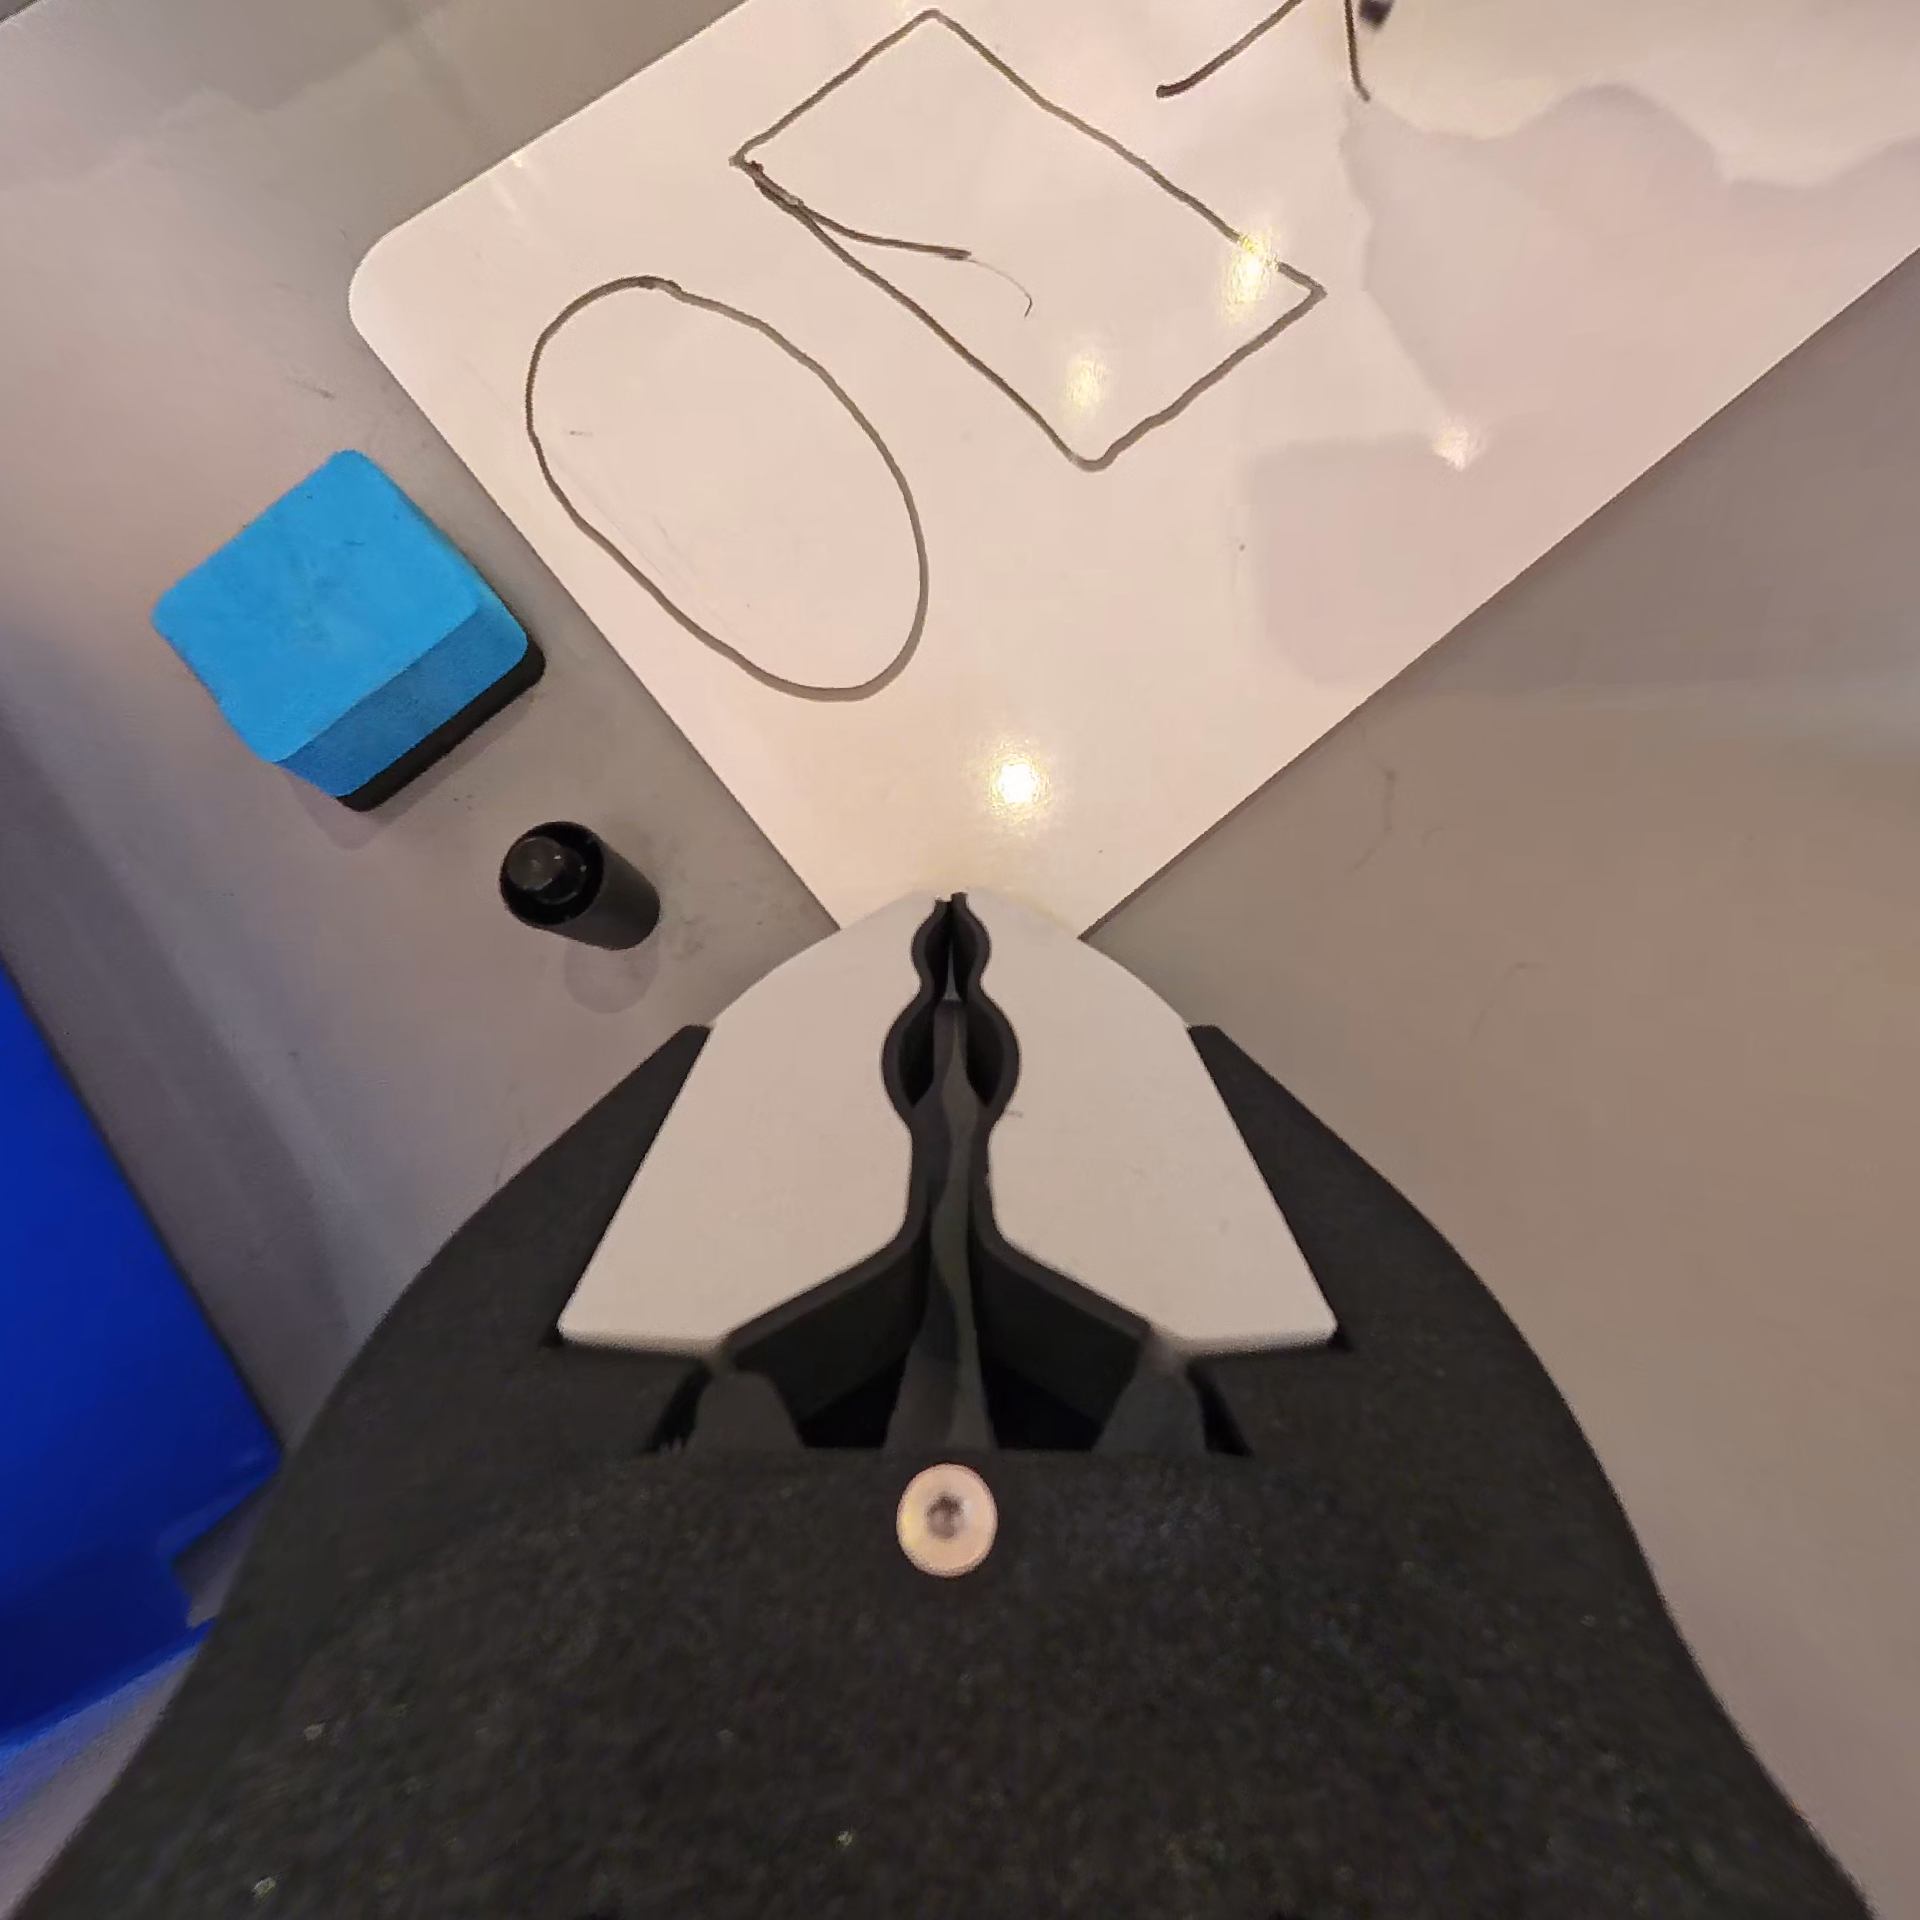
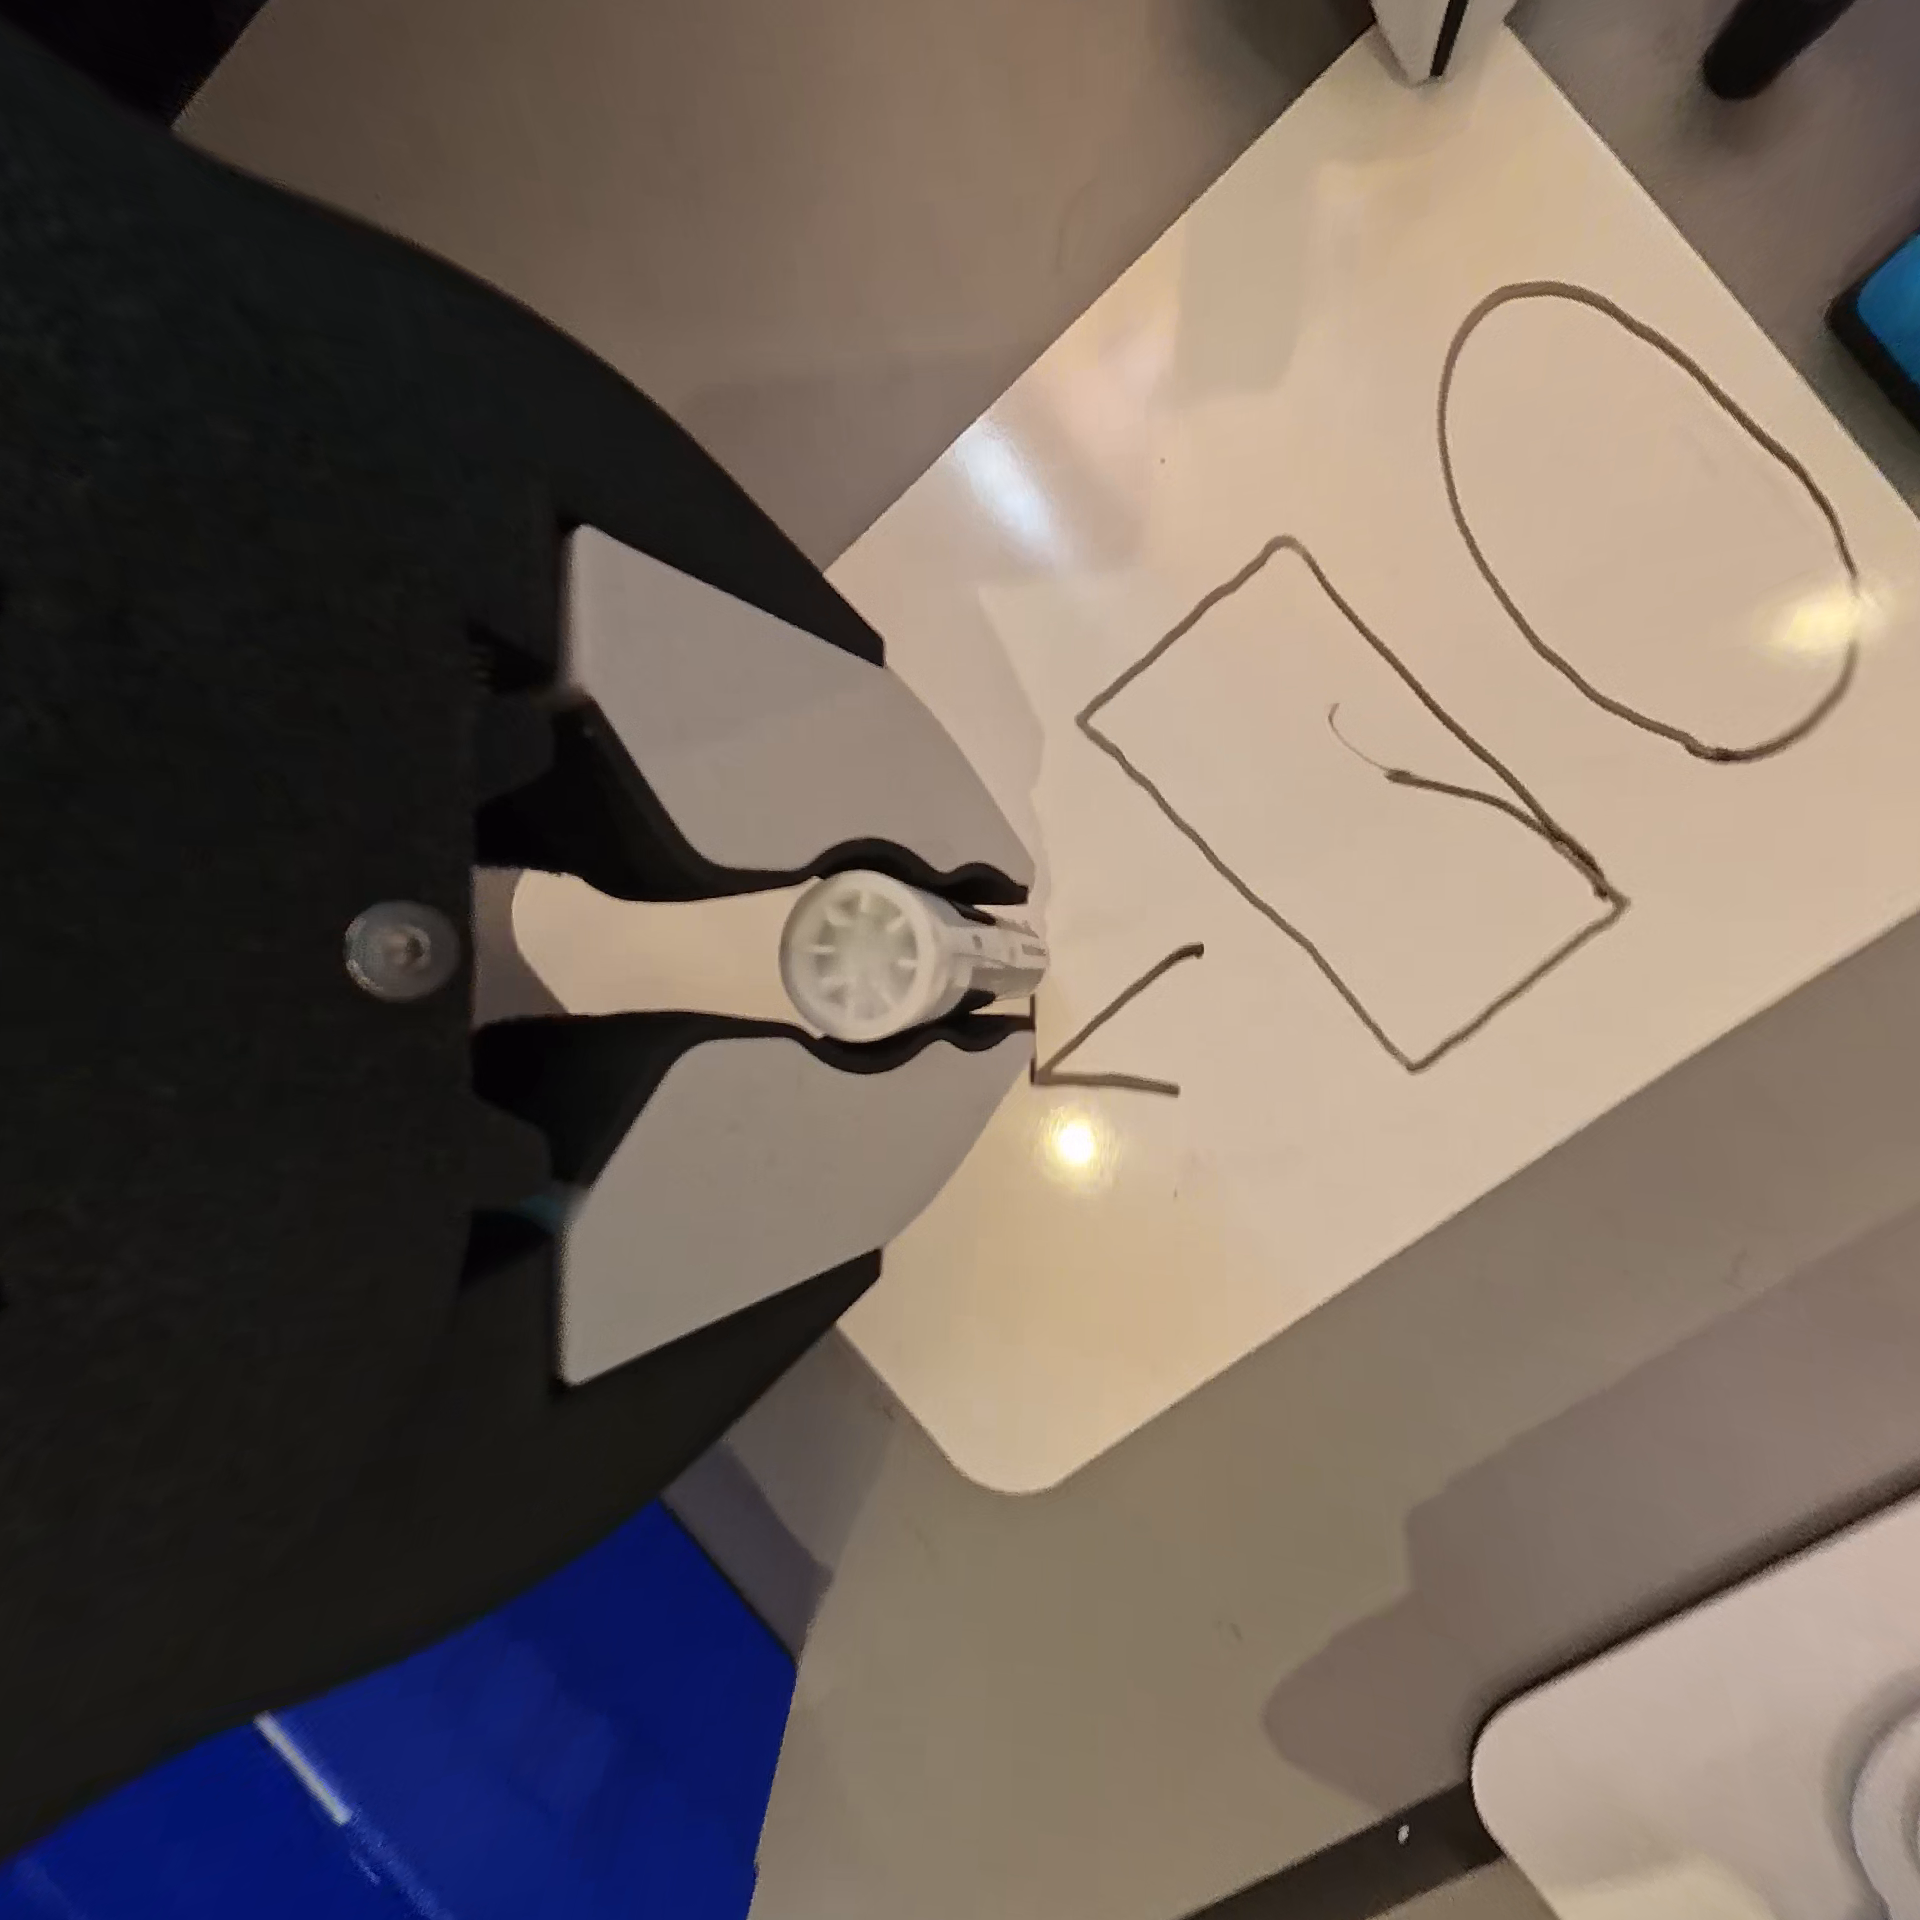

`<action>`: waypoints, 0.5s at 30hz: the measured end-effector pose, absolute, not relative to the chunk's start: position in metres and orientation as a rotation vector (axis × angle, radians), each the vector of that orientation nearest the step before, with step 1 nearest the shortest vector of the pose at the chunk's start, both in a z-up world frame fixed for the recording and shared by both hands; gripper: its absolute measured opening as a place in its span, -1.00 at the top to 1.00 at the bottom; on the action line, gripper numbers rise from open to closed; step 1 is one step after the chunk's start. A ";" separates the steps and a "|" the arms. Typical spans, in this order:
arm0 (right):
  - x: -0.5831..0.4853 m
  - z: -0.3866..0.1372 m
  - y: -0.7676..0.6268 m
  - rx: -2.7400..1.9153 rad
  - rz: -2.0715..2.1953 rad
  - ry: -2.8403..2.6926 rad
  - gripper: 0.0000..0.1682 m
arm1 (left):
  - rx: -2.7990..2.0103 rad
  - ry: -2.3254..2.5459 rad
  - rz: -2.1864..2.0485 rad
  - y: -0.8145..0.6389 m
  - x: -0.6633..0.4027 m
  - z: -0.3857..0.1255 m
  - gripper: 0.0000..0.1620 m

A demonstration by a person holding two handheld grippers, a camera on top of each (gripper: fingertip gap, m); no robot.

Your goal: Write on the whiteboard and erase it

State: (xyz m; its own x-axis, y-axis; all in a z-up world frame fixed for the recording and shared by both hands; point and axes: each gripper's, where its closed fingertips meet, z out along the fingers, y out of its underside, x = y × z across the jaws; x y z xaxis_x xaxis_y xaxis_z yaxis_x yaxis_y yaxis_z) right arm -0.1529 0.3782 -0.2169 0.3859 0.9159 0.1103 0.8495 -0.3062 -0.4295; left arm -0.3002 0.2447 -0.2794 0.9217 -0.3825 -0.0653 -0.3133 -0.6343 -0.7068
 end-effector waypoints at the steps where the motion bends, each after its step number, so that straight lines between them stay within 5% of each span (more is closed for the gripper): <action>1: -0.149 -0.212 0.382 -2.234 0.219 -1.499 0.76 | -2.304 0.489 -0.122 0.244 -0.300 -0.279 1.00; 15: -0.110 -0.211 0.378 -2.323 0.203 -1.482 0.76 | -2.304 0.493 -0.133 0.244 -0.300 -0.279 1.00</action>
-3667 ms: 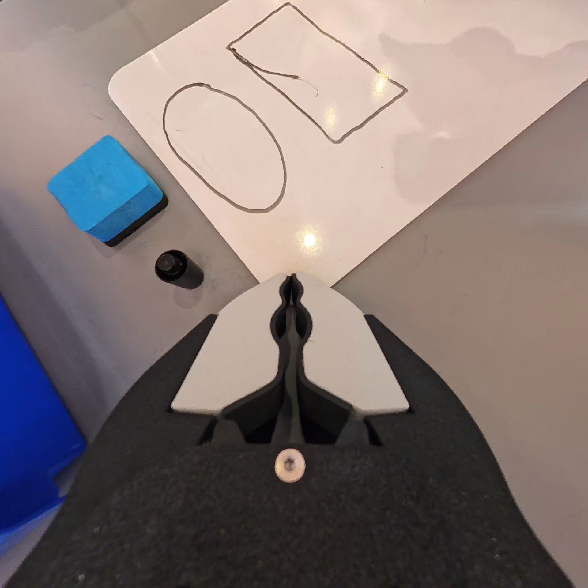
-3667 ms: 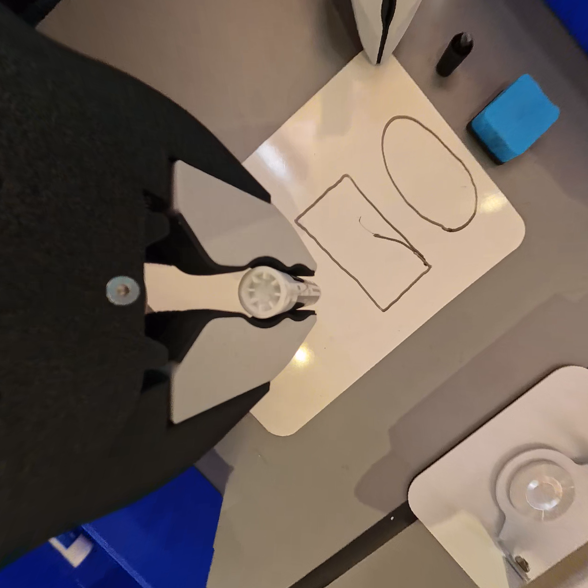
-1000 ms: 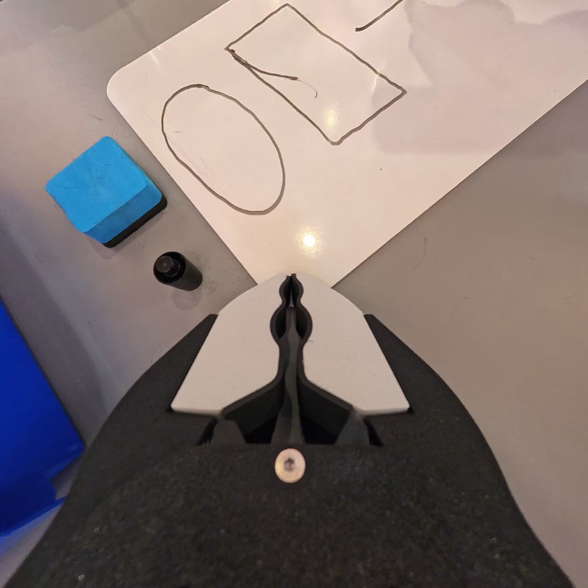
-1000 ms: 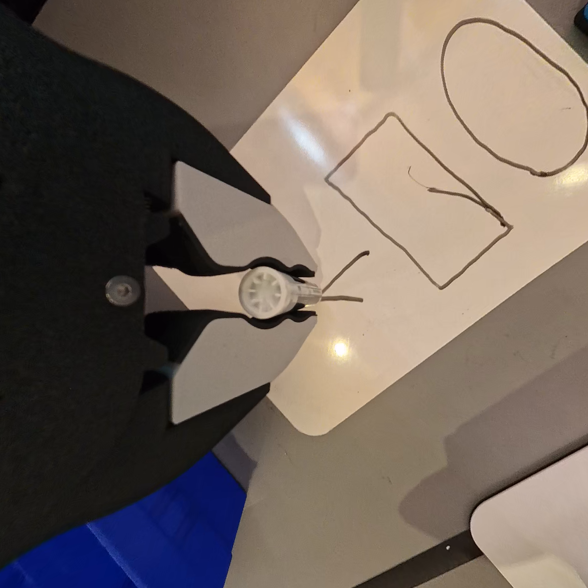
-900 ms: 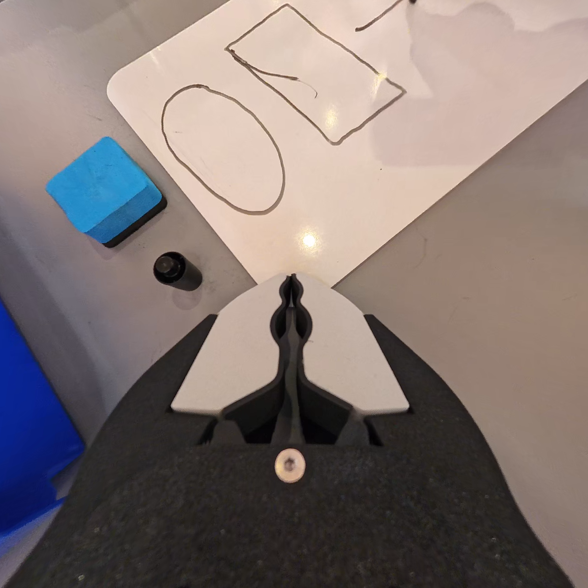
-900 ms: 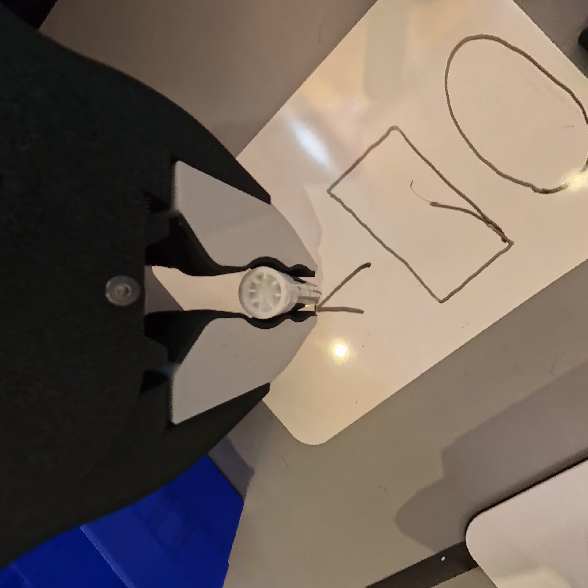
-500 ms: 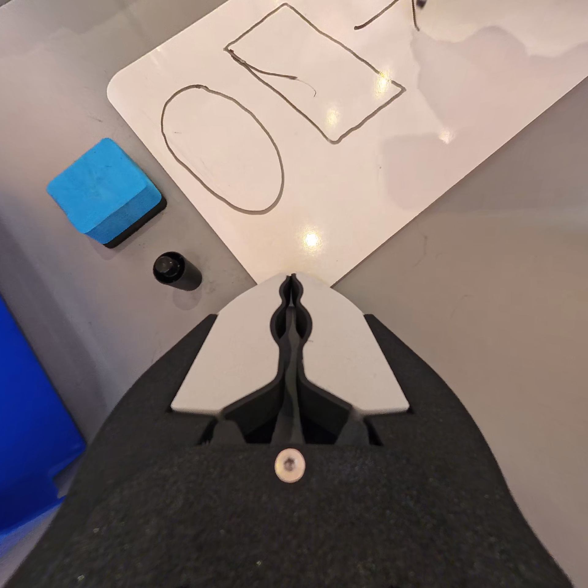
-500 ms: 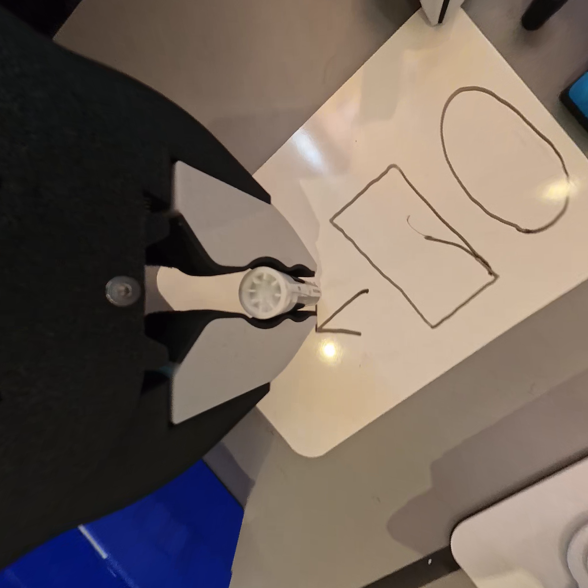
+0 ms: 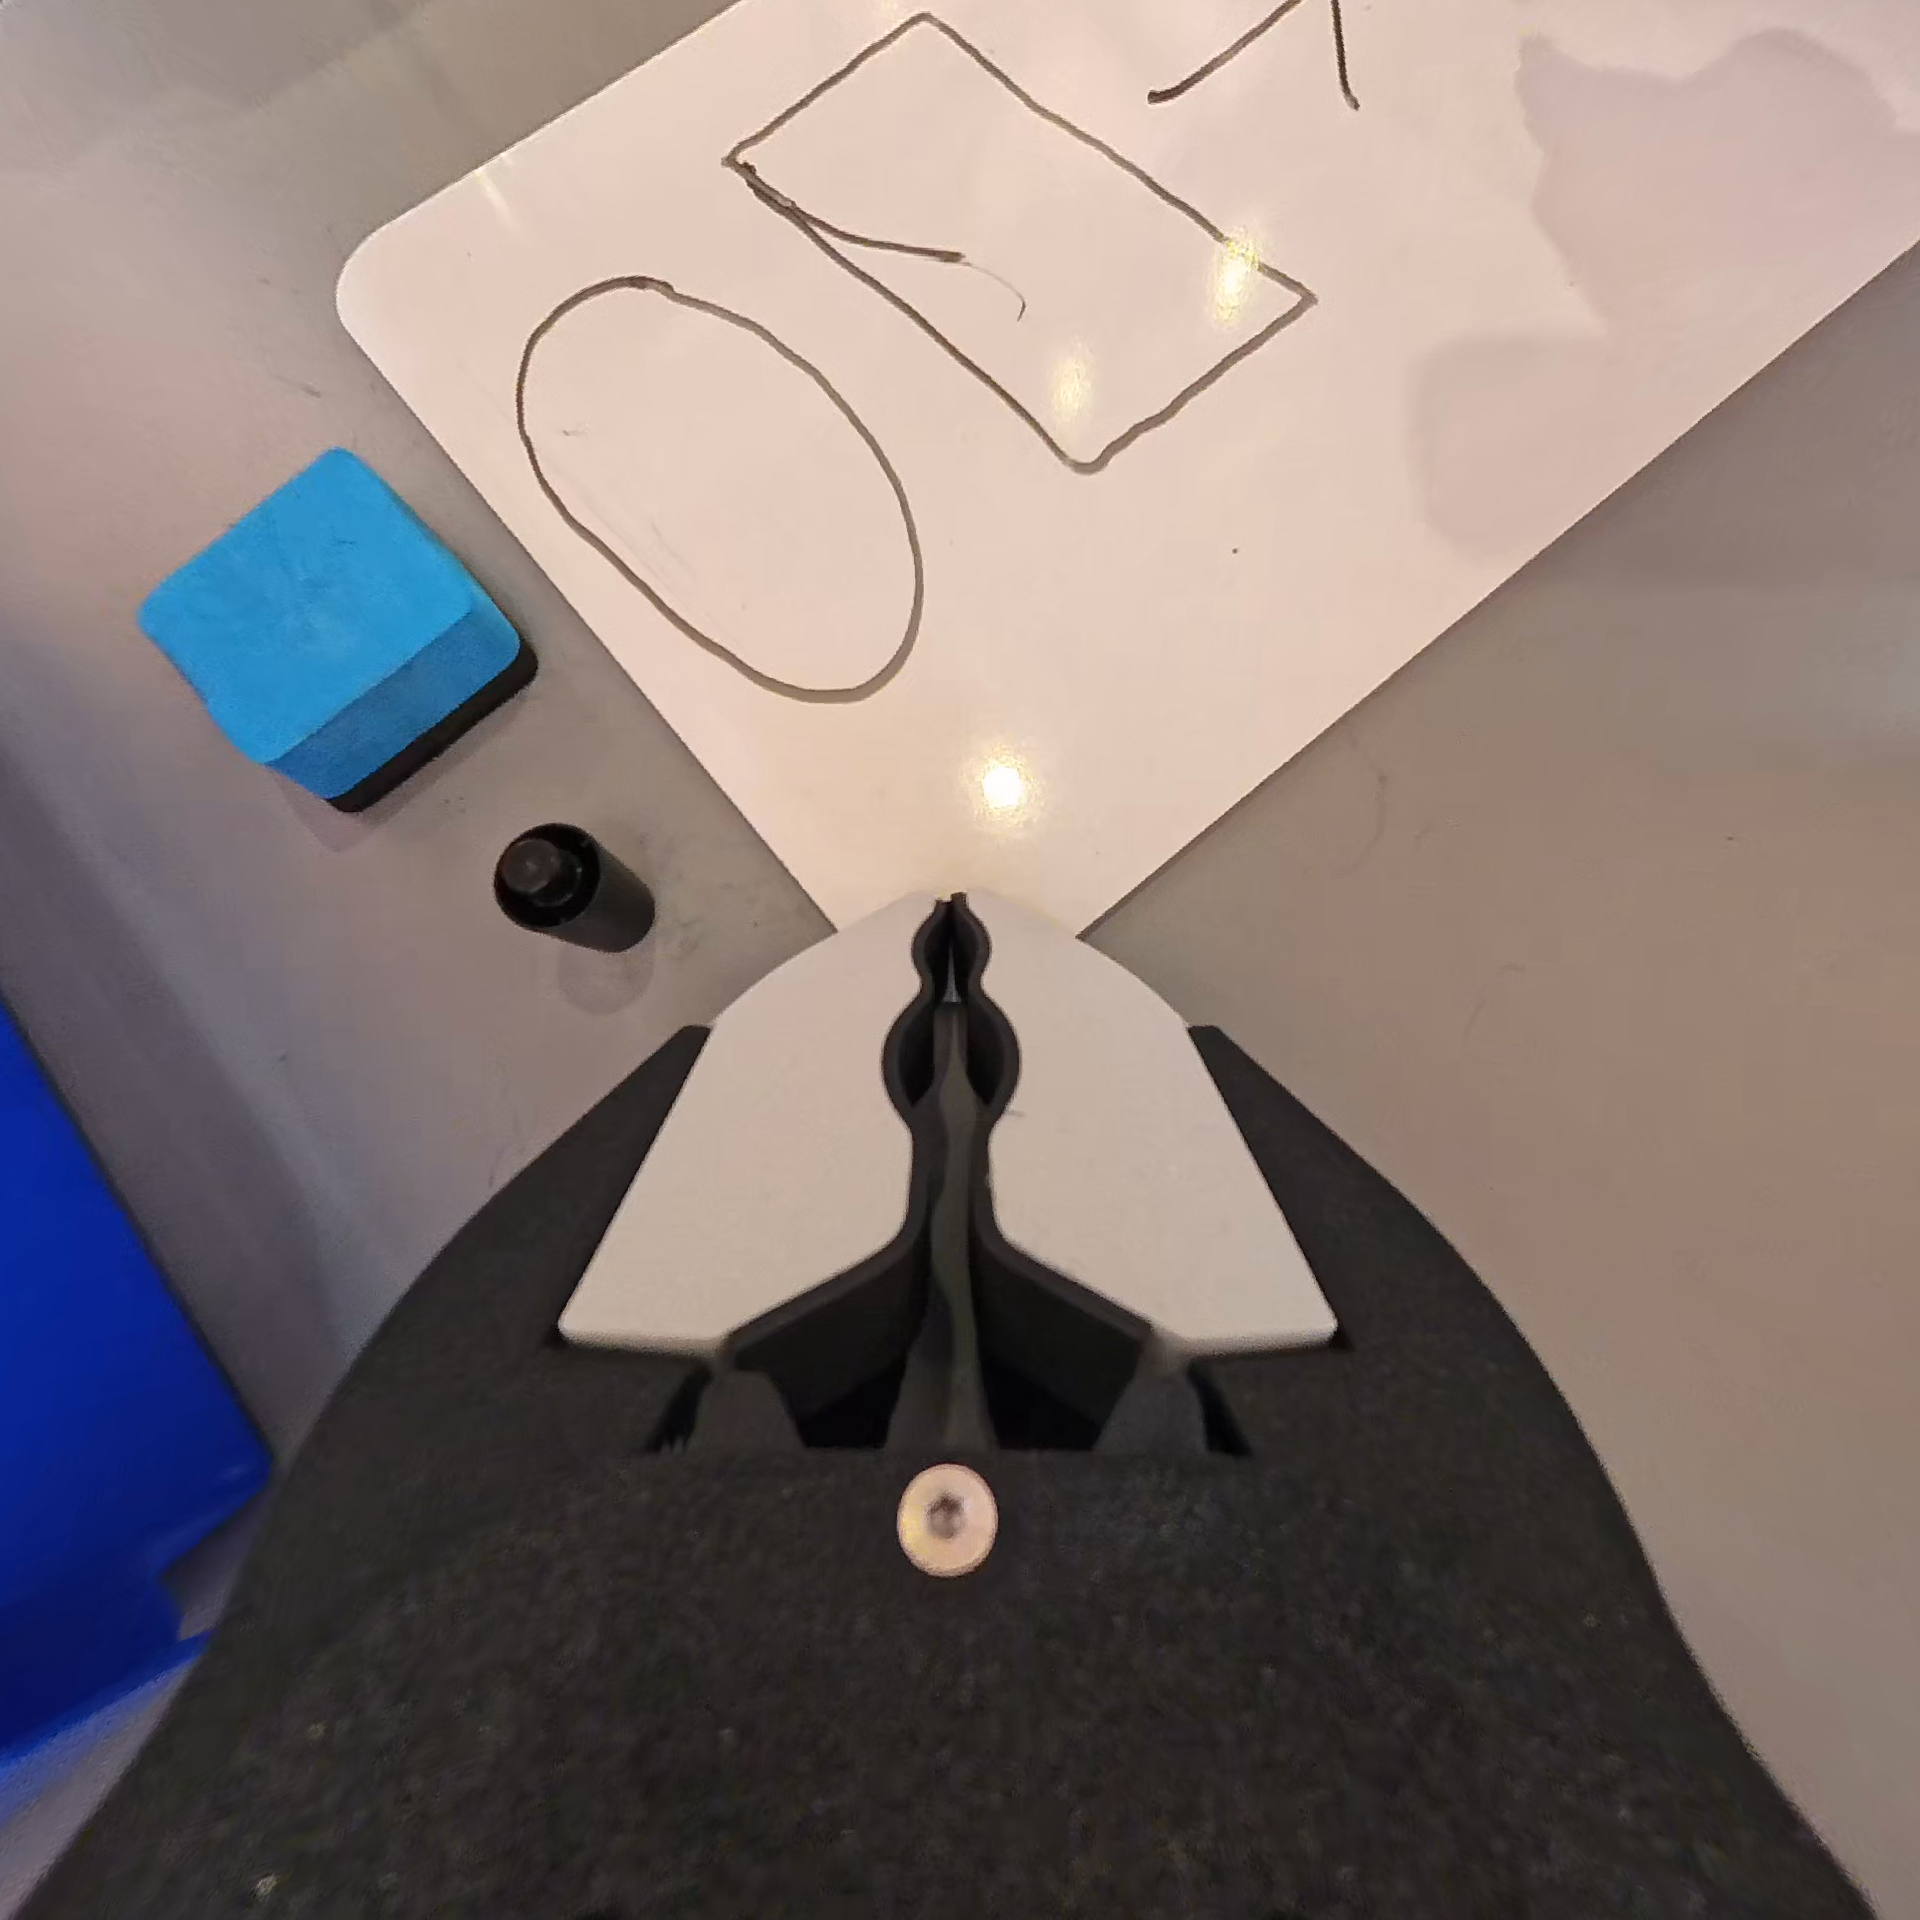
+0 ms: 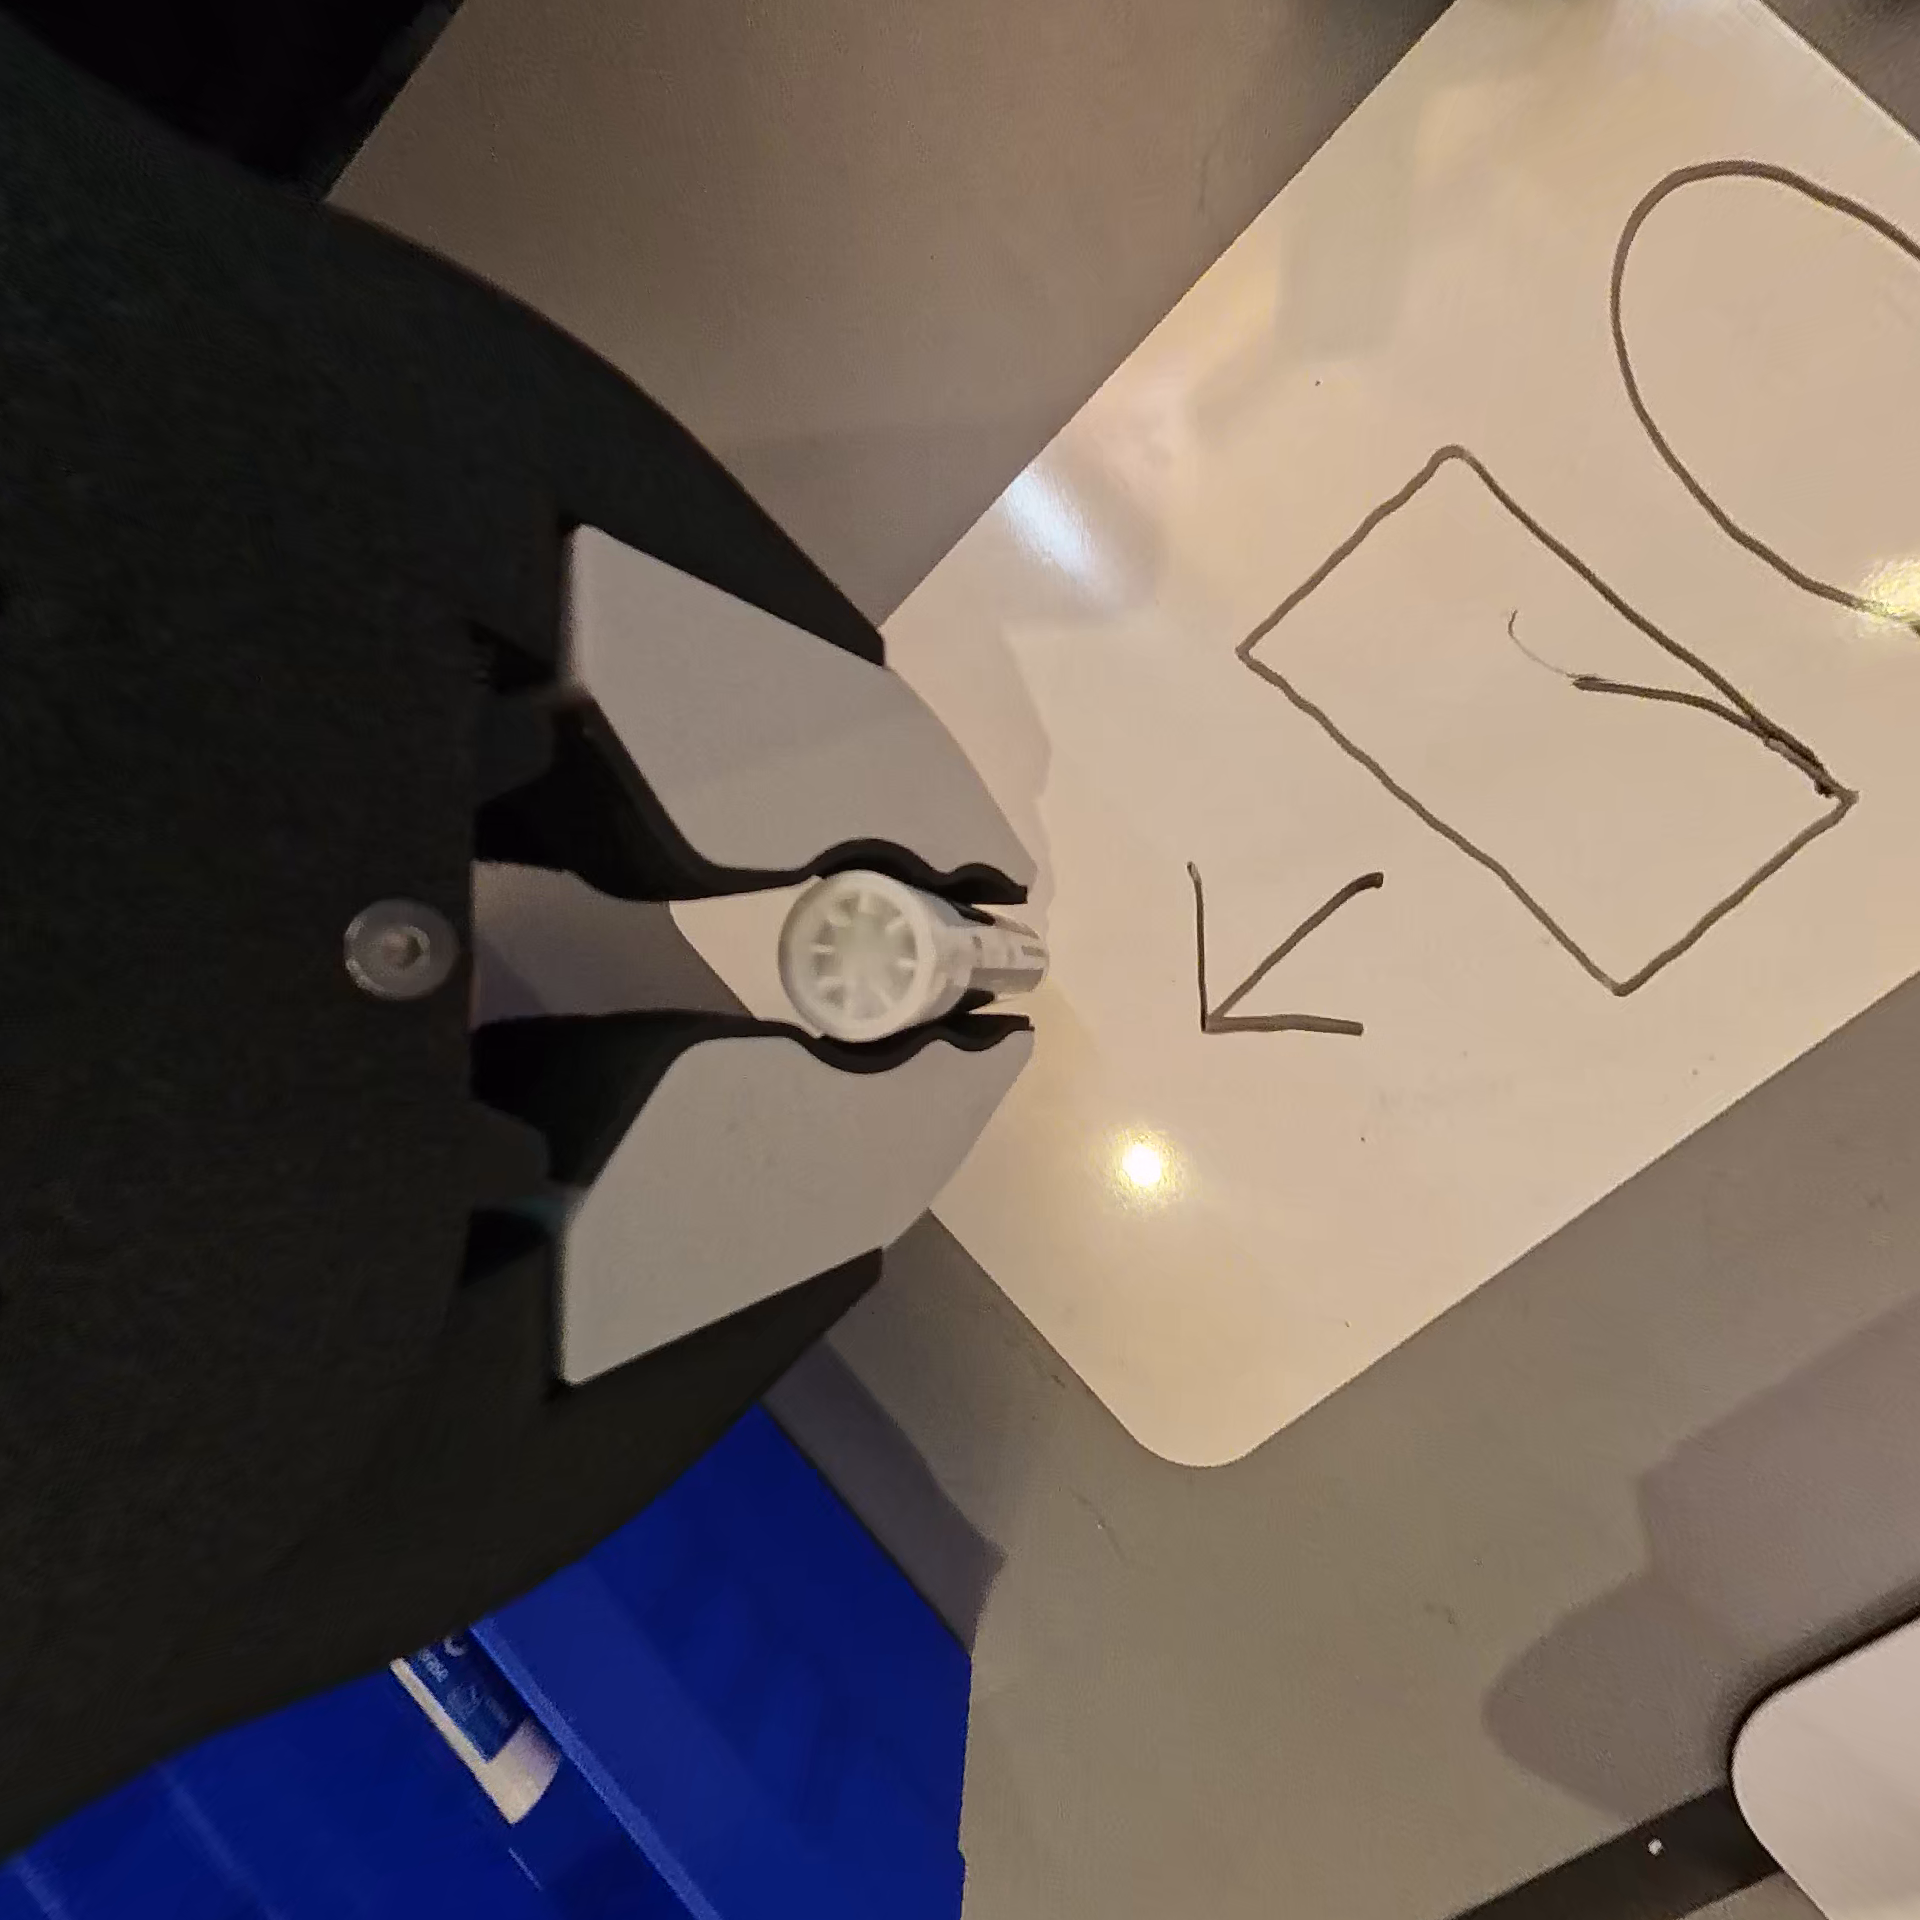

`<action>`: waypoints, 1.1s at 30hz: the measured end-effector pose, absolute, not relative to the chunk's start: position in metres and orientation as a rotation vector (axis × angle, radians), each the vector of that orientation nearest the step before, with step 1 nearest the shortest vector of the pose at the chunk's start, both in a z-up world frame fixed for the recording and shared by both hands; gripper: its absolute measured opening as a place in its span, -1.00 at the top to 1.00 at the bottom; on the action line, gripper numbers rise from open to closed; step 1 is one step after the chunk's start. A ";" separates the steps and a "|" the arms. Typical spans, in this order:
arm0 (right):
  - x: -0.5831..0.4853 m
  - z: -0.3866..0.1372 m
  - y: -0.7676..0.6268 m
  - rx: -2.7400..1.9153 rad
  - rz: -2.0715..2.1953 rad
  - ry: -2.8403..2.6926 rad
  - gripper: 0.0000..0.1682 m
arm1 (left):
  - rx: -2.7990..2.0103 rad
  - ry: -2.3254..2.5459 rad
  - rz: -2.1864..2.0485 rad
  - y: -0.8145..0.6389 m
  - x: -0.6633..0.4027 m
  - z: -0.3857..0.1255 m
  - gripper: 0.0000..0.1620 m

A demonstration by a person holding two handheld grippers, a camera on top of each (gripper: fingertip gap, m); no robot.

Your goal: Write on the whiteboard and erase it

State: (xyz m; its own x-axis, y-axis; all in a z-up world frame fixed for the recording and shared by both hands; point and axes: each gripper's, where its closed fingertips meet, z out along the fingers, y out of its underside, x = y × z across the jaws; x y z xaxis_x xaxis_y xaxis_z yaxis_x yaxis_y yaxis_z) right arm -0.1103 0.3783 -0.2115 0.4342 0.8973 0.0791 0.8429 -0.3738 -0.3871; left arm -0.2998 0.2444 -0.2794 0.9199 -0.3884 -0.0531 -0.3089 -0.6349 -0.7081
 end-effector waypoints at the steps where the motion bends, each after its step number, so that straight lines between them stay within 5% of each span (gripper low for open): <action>1: -0.110 -0.212 0.378 -2.326 0.196 -1.486 0.76 | -2.303 0.494 -0.131 0.244 -0.300 -0.279 1.00; 33: -0.120 -0.226 0.458 -2.400 0.070 -1.368 0.76 | -2.300 0.507 -0.136 0.244 -0.298 -0.279 1.00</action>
State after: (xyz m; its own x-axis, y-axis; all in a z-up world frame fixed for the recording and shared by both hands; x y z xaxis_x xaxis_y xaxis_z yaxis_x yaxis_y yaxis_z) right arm -0.1201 0.4584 -0.2260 0.5260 0.8388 0.1405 0.8201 -0.4564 -0.3451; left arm -0.2980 0.2441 -0.2794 0.9155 -0.3986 -0.0554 -0.3172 -0.6300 -0.7088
